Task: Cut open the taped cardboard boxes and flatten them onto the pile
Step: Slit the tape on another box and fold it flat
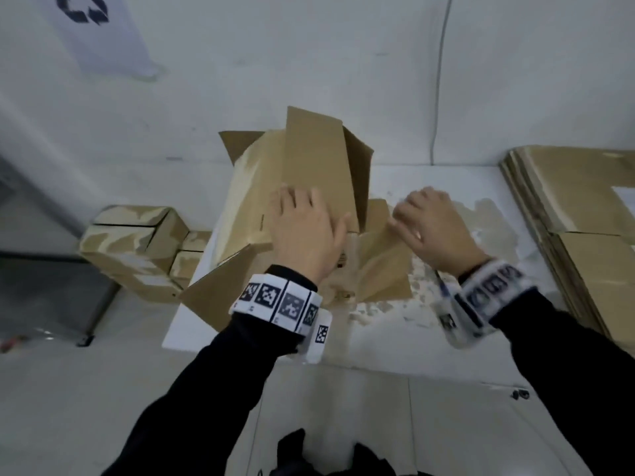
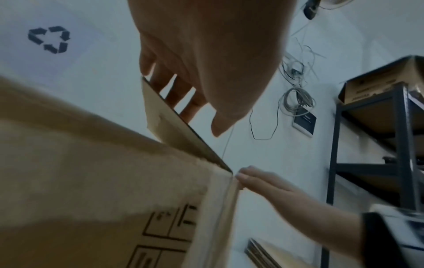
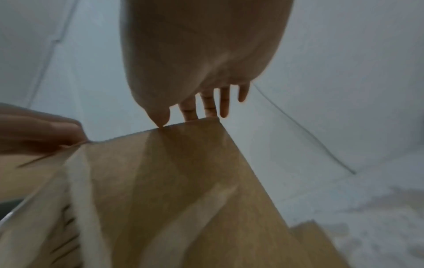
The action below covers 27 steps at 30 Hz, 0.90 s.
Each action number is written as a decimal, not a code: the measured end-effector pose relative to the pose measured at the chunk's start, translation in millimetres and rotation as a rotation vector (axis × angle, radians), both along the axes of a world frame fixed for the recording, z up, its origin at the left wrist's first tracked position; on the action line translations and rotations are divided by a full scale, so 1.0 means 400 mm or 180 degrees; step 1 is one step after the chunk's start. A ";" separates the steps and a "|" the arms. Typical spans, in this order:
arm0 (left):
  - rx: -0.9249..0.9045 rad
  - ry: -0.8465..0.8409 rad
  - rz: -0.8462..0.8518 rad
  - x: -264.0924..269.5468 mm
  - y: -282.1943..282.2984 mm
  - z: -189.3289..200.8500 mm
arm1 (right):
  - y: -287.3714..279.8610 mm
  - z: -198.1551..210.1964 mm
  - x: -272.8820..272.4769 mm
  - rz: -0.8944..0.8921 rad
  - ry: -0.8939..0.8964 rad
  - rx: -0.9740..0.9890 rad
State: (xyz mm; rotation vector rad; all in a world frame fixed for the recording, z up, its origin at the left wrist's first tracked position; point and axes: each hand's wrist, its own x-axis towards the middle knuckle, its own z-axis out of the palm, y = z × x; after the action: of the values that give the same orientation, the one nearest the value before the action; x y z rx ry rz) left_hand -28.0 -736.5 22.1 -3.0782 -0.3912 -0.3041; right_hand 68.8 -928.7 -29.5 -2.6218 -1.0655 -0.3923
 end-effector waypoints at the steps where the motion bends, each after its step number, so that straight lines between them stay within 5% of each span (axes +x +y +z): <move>1: -0.0057 0.0085 0.0083 0.007 -0.020 -0.005 | -0.021 0.001 -0.046 0.0053 0.0141 -0.0067; 6: -0.0388 0.0590 0.0091 0.013 -0.069 -0.050 | -0.061 -0.016 -0.270 0.0317 0.2458 0.0314; 9: -0.0659 0.0482 0.0025 -0.022 -0.033 -0.055 | -0.058 0.045 -0.235 0.0585 0.3377 0.0738; 13: -0.0871 0.0424 -0.0271 -0.070 0.010 -0.066 | 0.026 0.047 -0.002 -0.0397 0.2320 0.1214; 20: -0.0804 0.0172 -0.0557 -0.117 0.048 -0.087 | 0.212 -0.039 0.212 -0.0732 0.1143 0.0201; 23: -0.0857 0.0111 -0.0567 -0.107 0.066 -0.094 | 0.133 -0.052 0.278 -0.0784 0.1481 0.0518; 27: -0.0783 -0.0064 -0.0649 -0.093 0.050 -0.125 | 0.016 -0.050 0.312 -0.1385 0.2434 0.1967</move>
State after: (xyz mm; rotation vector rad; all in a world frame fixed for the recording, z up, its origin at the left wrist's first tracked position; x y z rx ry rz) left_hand -65.1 -716.4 -27.9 -3.3659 -0.1218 -0.3133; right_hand 193.4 -922.4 -49.5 -2.0951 -0.0902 0.1842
